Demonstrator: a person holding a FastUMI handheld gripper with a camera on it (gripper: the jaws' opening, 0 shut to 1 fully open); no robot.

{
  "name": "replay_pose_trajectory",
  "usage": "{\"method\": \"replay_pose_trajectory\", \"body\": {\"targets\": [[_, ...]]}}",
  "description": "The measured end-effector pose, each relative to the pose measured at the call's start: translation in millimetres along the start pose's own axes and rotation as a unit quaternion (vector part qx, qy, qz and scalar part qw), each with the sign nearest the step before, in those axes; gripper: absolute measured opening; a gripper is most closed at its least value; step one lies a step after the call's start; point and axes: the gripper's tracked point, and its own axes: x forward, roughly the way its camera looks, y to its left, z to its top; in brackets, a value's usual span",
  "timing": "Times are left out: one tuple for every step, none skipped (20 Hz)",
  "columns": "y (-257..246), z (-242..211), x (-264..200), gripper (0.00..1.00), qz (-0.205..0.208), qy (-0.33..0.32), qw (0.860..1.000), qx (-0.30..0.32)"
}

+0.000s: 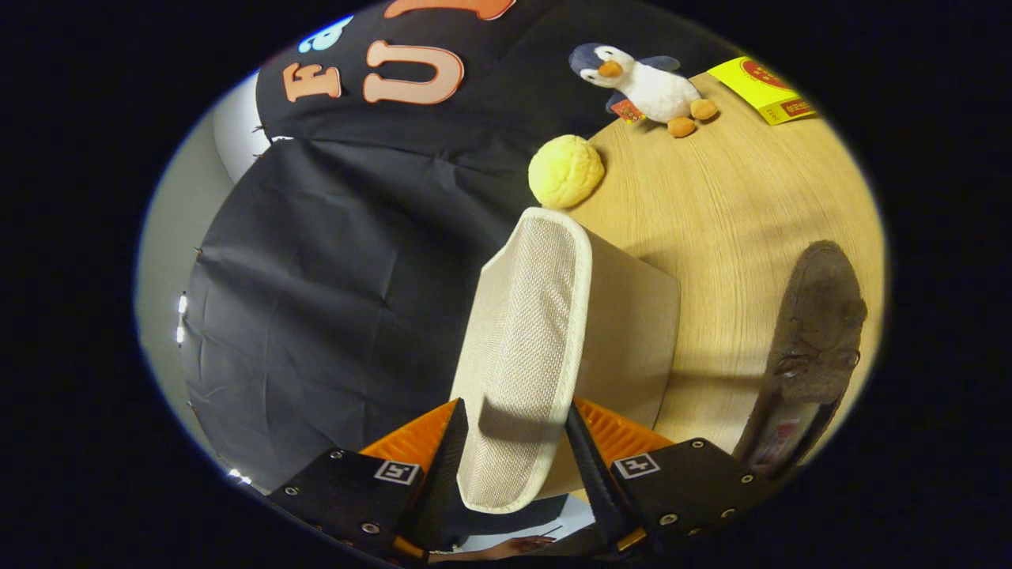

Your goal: Open the storage box then place both shoes into the box .Put the left shoe in first, then the right shoe, with the right side of both shoes facing outward in a uniform manner.

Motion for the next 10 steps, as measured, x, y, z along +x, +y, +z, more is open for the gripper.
{"method": "replay_pose_trajectory", "body": {"targets": [[8.2, 1.3, -4.1, 0.72, 0.008, -0.003, 1.0, 0.0], [16.8, 1.4, -6.9, 0.7, 0.017, -0.006, 1.0, -0.003], [25.4, 2.1, -8.3, 0.66, 0.025, -0.007, 1.0, -0.006], [31.0, 4.4, -8.4, 0.64, 0.034, -0.009, 0.999, -0.011], [39.1, 4.2, -8.1, 0.57, 0.04, -0.01, 0.999, -0.014], [46.2, 3.8, -6.2, 0.53, 0.046, -0.01, 0.999, -0.018], [54.4, 3.1, -4.8, 0.46, 0.052, -0.011, 0.998, -0.022], [62.0, 4.0, -4.0, 0.41, 0.058, -0.013, 0.998, -0.024], [72.6, 4.5, -3.0, 0.35, 0.066, -0.016, 0.997, -0.026], [82.6, 7.7, -1.3, 0.33, 0.073, -0.022, 0.997, -0.029]]}}
